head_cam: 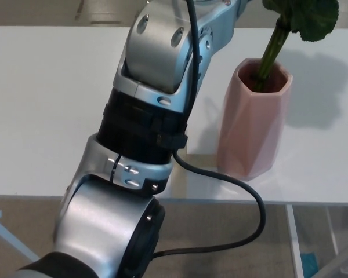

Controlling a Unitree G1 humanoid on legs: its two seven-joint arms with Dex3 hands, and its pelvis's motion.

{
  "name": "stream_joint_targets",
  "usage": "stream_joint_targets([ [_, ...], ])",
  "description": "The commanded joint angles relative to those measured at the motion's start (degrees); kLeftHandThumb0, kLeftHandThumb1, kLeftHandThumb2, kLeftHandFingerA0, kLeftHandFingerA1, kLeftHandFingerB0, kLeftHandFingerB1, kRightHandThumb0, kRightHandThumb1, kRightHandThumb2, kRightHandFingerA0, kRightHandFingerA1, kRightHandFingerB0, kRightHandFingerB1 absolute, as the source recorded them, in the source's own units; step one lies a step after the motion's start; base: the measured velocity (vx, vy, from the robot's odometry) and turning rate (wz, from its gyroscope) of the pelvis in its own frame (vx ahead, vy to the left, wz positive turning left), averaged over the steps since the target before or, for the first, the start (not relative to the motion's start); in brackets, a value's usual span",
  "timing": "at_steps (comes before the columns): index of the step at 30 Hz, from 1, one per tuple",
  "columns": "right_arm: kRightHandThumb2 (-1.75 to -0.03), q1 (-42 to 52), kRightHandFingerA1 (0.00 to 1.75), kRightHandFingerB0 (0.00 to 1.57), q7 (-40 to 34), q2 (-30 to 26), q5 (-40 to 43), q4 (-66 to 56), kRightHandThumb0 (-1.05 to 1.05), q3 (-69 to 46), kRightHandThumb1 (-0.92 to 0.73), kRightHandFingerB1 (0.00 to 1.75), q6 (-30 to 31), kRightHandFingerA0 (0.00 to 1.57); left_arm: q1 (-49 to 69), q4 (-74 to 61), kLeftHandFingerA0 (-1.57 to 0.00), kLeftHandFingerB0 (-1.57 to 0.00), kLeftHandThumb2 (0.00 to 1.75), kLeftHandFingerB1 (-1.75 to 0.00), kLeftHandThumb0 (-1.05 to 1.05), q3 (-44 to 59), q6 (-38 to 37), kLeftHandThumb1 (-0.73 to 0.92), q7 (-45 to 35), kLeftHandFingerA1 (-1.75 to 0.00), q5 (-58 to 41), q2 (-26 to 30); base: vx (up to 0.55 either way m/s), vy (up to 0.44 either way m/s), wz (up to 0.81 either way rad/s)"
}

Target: Use the left hand to pick up the rose and then lift and insert it into the pink vase.

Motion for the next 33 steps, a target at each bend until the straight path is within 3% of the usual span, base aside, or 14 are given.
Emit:
stream_joint_targets([
  [1, -0.56, 0.15, 0.51, 0.59, 0.6, -0.42, -0.04, 0.02, -0.25, -0.01, -0.54, 0.46, 0.72, 0.7, 0.93, -0.1, -0.93, -0.78, 0.64, -0.85, -0.18, -0.41, -1.41, 0.82, -0.26, -1.45, 0.25, -0.85, 0.0, 0.0, 0.0],
  [13, -0.55, 0.03, 0.51, 0.59, 0.68, -0.4, -0.1, -0.29, -0.25, 0.03, -0.54, 0.46, 0.44, 0.69, 4.24, -1.31, -1.01, -0.79, 0.65, -0.82, -0.19, -1.11, -1.22, 0.82, -1.25, -1.4, 0.17, -0.32, 0.0, 0.0, 0.0],
  [14, -0.55, -0.46, 0.51, 0.6, 0.59, -0.32, -0.14, -0.31, -0.25, 0.08, -0.54, 0.47, 0.72, 0.69, 5.41, -2.27, -0.78, -0.39, 0.6, -0.34, -0.34, -2.25, 0.11, 0.67, -2.22, -0.48, 0.7, 0.91, 0.0, 0.0, 0.0],
  [15, -0.55, -0.52, 0.51, 0.6, 0.6, -0.31, -0.11, -0.28, -0.25, 0.06, -0.54, 0.47, 0.74, 0.69, 5.51, -2.31, -0.1, -0.08, 0.62, -0.21, -0.51, -2.76, 0.76, 0.56, -3.13, -0.33, 0.59, 1.45, 0.0, 0.0, 0.0],
  [16, -0.55, -0.53, 0.51, 0.6, 0.62, -0.31, -0.08, -0.24, -0.25, 0.03, -0.54, 0.47, 0.72, 0.69, 5.47, -2.24, -0.1, -0.08, 0.62, -0.21, -0.51, -3.28, 1.38, 0.56, -4.12, -0.33, 0.34, 1.99, 0.0, 0.0, 0.0],
  [17, -0.55, -0.49, 0.51, 0.6, 0.65, -0.41, -0.02, -0.25, -0.25, -0.05, -0.54, 0.47, 0.65, 0.69, 4.94, -1.65, 0.0, 0.0, 0.74, 0.0, -0.74, -4.31, 2.87, 0.44, -7.58, 0.0, -0.61, 3.62, 0.0, 0.0, 0.0],
  [19, -0.55, -0.49, 0.51, 0.6, 0.66, -0.46, 0.0, -0.24, -0.25, -0.08, -0.54, 0.47, 0.62, 0.69, 4.71, -1.46, 0.0, 0.0, 0.74, 0.0, -0.74, -4.86, 3.52, 0.44, -9.07, 0.0, -1.17, 4.46, 0.0, 0.0, 0.0],
  [20, -0.55, -0.61, 0.51, 0.59, 0.78, -0.46, 0.01, -0.33, -0.25, -0.06, -0.54, 0.46, 0.49, 0.7, 3.9, -0.76, 0.0, 0.0, 0.62, 0.0, -0.93, -6.04, 4.8, 0.45, -12.09, 0.0, -1.42, 6.48, 0.0, 0.0, 0.0],
  [22, -0.55, -0.88, 0.51, 0.59, 0.88, -0.46, -0.06, -0.51, -0.25, 0.03, -0.54, 0.46, 0.4, 0.69, 2.59, 0.0, 0.0, 0.0, 0.6, 0.0, -0.9, -7.76, 8.19, 0.47, -16.88, 0.0, -2.2, 9.95, 0.0, 0.0, 0.0],
  [33, -0.55, -1.61, 0.51, 0.6, 0.79, -0.53, 0.08, -0.7, -0.25, -0.1, -0.54, 0.47, 0.99, 0.7, 3.25, 0.93, 0.0, 0.0, 0.57, 0.0, -0.84, -8.25, 6.18, 0.49, -20.0, 0.0, -1.7, 12.38, 0.0, 0.0, 0.0],
])
